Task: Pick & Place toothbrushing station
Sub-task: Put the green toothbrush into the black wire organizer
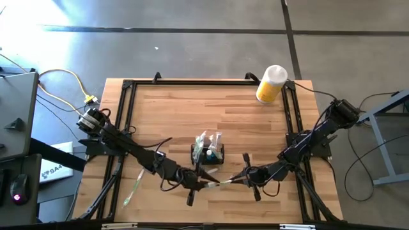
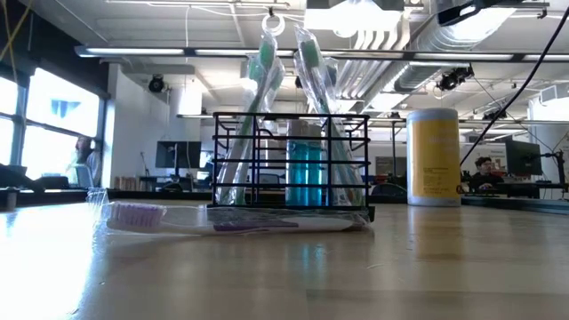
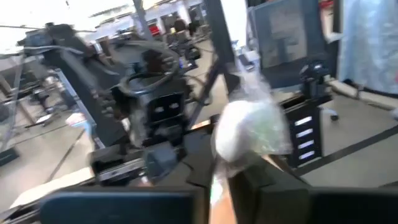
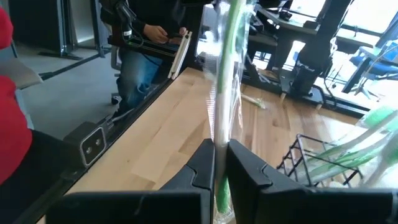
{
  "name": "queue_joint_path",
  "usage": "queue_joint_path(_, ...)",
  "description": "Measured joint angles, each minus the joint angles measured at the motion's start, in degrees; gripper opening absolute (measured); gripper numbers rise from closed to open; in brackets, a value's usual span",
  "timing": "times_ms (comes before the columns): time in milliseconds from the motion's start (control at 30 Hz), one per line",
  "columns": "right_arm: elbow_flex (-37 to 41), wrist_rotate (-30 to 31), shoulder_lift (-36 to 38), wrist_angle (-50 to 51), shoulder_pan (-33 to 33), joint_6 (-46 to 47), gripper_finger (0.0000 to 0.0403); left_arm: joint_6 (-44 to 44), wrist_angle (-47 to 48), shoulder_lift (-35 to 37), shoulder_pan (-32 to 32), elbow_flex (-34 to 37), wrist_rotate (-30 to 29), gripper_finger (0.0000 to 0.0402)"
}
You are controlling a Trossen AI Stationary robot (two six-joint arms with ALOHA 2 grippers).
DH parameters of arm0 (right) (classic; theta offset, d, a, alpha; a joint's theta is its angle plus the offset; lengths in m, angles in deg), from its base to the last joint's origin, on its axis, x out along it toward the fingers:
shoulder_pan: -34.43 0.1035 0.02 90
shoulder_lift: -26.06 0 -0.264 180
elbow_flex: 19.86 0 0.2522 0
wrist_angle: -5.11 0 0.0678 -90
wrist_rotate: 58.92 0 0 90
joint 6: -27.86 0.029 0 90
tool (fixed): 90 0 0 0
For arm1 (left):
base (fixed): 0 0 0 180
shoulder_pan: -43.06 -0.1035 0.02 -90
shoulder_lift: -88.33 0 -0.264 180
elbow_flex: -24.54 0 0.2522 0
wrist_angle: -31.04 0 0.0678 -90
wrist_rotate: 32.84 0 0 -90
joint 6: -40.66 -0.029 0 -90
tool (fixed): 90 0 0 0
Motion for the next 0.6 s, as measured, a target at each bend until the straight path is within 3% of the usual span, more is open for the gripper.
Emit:
queue_joint_path(133,0.0,0.2,0.0,0.3,-0.5,3.0,0.0031,0.0,0.2,0.0,-0.1,0.0,-0.5,0.0015)
queue_joint_path(433,0.0,0.9,0.0,0.4,-1.2,5.6,0.0139,0.2,0.8,0.0,0.0,0.0,-0.1,0.0009)
queue_joint_path(600,0.0,5.7,0.0,0.5,-0.5,5.6,0.0202,0.3,0.8,0.0,0.0,0.0,-0.1,0.0007)
